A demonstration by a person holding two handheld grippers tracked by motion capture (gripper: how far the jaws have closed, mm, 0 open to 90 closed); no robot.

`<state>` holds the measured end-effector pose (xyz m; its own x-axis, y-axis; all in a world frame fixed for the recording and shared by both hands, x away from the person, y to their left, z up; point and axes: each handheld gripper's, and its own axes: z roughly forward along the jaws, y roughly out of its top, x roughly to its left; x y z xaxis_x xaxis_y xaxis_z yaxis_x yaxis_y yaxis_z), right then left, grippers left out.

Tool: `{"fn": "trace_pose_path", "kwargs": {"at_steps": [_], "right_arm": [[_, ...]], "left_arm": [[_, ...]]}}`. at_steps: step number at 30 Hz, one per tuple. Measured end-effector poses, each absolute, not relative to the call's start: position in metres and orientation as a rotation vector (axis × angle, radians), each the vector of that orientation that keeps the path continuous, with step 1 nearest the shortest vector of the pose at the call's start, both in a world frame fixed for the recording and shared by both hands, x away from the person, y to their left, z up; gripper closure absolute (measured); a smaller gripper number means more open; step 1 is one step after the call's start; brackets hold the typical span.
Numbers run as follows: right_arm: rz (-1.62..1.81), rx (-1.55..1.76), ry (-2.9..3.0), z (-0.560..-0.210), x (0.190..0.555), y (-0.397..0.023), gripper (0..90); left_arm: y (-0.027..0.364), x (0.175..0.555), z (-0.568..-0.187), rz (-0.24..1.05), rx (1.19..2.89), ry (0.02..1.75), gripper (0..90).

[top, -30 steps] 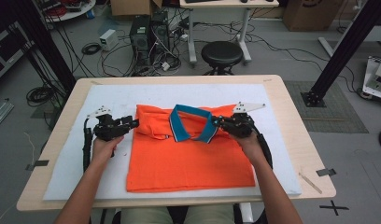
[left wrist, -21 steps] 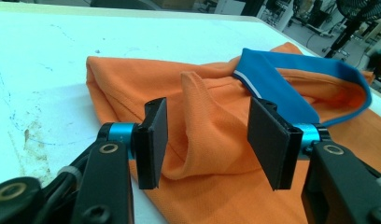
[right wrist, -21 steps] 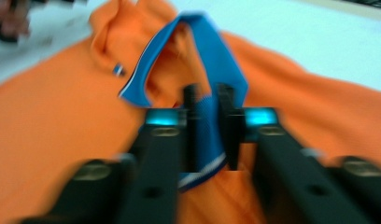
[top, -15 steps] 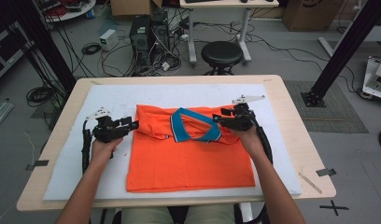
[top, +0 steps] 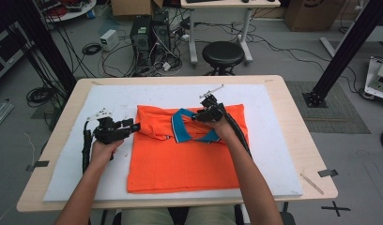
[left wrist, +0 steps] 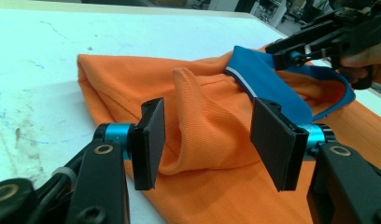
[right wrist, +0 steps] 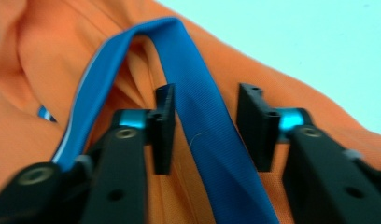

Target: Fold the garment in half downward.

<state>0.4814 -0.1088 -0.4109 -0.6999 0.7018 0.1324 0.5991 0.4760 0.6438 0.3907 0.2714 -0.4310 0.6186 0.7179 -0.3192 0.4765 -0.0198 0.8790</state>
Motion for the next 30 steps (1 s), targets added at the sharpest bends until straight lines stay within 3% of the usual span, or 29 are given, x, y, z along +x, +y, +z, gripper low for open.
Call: {"fn": "trace_pose_path", "kwargs": {"at_steps": [2, 3, 13, 30], "right_arm": [[1.032, 1.1, 2.577, -0.409, 0.48, -0.11, 86.5], [1.058, 1.095, 2.568, -0.406, 0.478, -0.112, 87.6], [1.3, 0.825, 2.555, -0.386, 0.435, -0.112, 88.9], [1.279, 0.533, 2.678, -0.407, 0.357, -0.108, 88.8]], "left_arm": [[0.271, 0.39, -0.431, 0.252, 1.669, 0.999, 42.8], [0.271, 0.39, -0.43, 0.252, 1.672, 0.999, 42.6], [0.281, 0.379, -0.428, 0.273, 1.625, 1.034, 40.0], [0.286, 0.341, -0.425, 0.288, 1.612, 1.035, 40.0]]}}
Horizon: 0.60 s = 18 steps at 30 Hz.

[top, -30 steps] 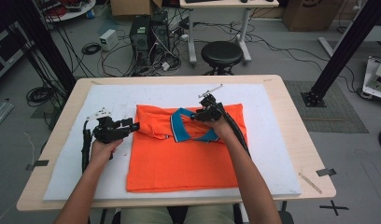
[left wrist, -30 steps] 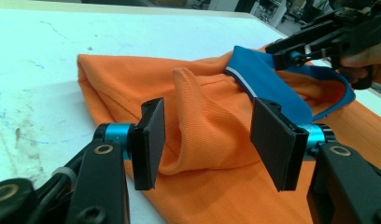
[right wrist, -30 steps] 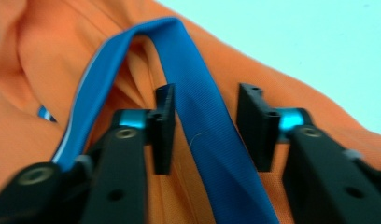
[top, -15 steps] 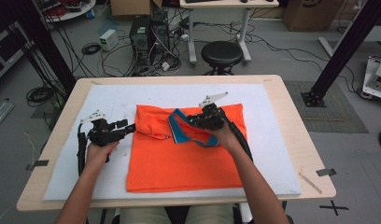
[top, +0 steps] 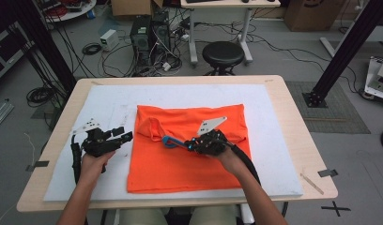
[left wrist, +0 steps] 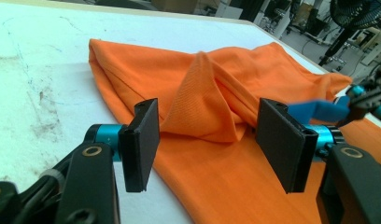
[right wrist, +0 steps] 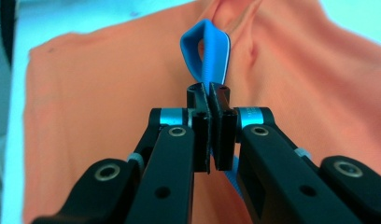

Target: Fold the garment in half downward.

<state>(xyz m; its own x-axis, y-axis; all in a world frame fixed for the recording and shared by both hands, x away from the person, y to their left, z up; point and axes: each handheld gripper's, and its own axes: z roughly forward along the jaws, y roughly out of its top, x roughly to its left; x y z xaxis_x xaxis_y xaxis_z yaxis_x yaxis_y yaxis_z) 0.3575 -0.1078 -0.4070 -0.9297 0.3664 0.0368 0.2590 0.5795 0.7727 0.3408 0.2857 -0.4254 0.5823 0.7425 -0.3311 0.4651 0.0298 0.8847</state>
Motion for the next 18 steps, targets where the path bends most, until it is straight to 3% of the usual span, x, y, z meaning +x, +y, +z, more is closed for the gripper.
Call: {"fn": "trace_pose_path", "kwargs": {"at_steps": [7, 8, 9, 10, 11, 18], "right_arm": [[1.209, 0.449, 2.738, -0.425, 0.334, -0.112, 87.6], [1.216, 0.461, 2.738, -0.427, 0.332, -0.114, 84.0], [1.243, 0.515, 2.729, -0.425, 0.33, -0.119, 69.1], [1.243, 0.515, 2.729, -0.425, 0.33, -0.119, 69.1], [1.273, 0.567, 2.705, -0.423, 0.329, -0.124, 62.6], [1.389, 0.894, 2.356, -0.4, 0.332, -0.187, 58.4]], "left_arm": [[0.284, 0.337, -0.427, 0.28, 1.619, 1.04, 40.0], [0.284, 0.337, -0.428, 0.278, 1.62, 1.041, 40.0], [0.284, 0.337, -0.428, 0.276, 1.618, 1.04, 39.9], [0.283, 0.337, -0.428, 0.272, 1.618, 1.039, 39.9], [0.283, 0.337, -0.428, 0.271, 1.618, 1.042, 39.9], [0.282, 0.34, -0.432, 0.239, 1.611, 1.057, 39.6]]}}
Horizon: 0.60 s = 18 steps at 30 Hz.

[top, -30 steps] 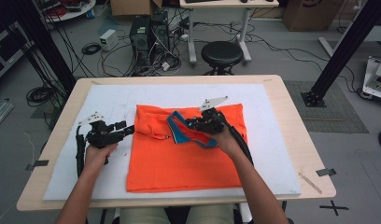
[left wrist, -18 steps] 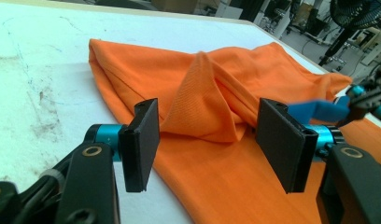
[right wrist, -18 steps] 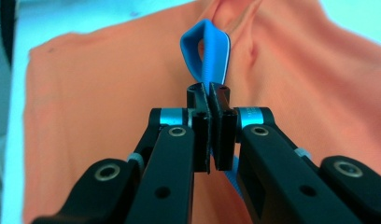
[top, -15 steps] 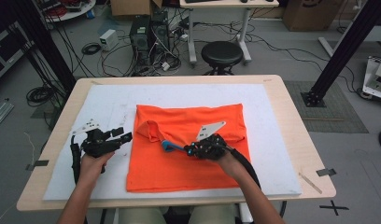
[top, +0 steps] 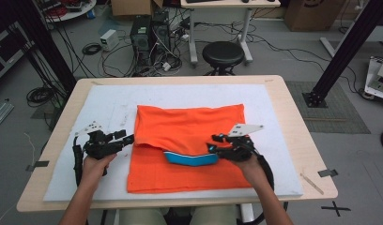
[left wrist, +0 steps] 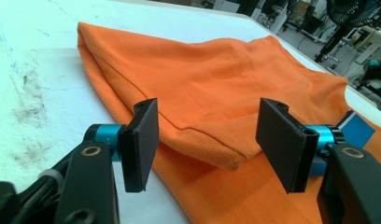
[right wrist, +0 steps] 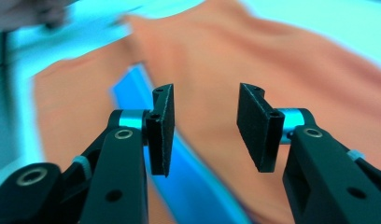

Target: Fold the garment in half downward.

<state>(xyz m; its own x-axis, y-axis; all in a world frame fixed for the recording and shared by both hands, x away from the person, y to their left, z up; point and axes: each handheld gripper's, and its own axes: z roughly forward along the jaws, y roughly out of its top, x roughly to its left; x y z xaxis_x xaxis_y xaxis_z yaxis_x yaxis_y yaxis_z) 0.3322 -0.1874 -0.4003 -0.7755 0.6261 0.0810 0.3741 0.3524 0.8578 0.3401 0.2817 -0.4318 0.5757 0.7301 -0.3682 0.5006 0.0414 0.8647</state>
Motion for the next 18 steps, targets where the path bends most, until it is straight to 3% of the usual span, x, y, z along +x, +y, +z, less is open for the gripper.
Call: {"fn": "trace_pose_path", "kwargs": {"at_steps": [3, 13, 18], "right_arm": [[1.192, 1.064, 2.212, -0.405, 0.336, -0.213, 67.7], [0.872, 1.184, 2.269, -0.443, 0.343, -0.233, 74.9], [0.938, 1.216, 2.217, -0.438, 0.334, -0.248, 74.1]], "left_arm": [[0.28, 0.341, -0.432, 0.216, 1.598, 1.061, 38.3], [0.277, 0.344, -0.431, 0.239, 1.6, 1.094, 38.3], [0.276, 0.347, -0.432, 0.225, 1.582, 1.09, 33.0]]}}
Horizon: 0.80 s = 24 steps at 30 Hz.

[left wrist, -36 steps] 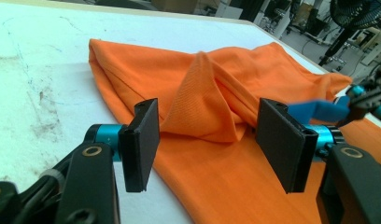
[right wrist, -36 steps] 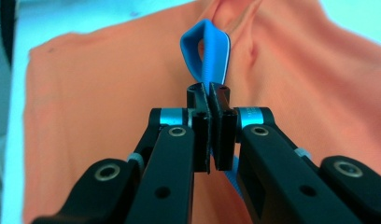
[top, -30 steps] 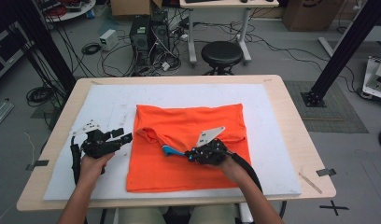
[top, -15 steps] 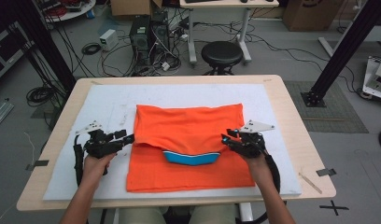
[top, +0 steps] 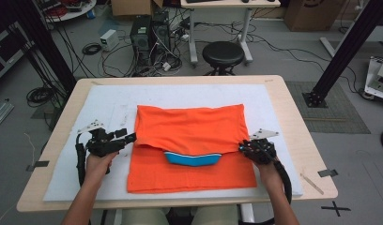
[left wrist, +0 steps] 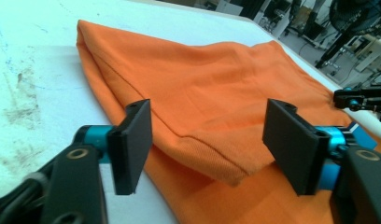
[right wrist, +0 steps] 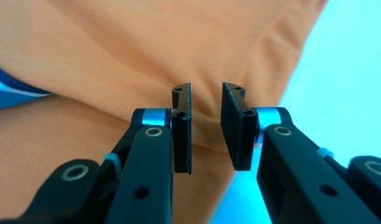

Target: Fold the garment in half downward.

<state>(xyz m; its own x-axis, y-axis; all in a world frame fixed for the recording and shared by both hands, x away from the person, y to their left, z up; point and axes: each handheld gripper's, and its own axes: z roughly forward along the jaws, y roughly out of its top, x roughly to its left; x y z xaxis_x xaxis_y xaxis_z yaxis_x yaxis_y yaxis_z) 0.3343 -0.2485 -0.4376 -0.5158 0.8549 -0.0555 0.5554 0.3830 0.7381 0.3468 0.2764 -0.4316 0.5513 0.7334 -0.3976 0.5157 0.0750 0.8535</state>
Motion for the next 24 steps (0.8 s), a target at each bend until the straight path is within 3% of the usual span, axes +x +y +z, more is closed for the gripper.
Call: {"fn": "trace_pose_path", "kwargs": {"at_steps": [7, 13, 19, 24], "right_arm": [[1.112, 1.318, 1.987, -0.426, 0.324, -0.269, 64.6], [1.109, 1.302, 2.014, -0.428, 0.324, -0.263, 63.4], [1.097, 1.276, 2.043, -0.429, 0.324, -0.258, 61.8], [1.093, 1.291, 2.038, -0.428, 0.325, -0.261, 61.4]], "left_arm": [[0.262, 0.354, -0.439, 0.22, 1.651, 1.128, 33.0], [0.253, 0.358, -0.446, 0.18, 1.729, 1.197, 46.7], [0.243, 0.353, -0.447, 0.243, 1.876, 1.182, 65.0], [0.24, 0.348, -0.445, 0.274, 1.887, 1.177, 75.4]]}}
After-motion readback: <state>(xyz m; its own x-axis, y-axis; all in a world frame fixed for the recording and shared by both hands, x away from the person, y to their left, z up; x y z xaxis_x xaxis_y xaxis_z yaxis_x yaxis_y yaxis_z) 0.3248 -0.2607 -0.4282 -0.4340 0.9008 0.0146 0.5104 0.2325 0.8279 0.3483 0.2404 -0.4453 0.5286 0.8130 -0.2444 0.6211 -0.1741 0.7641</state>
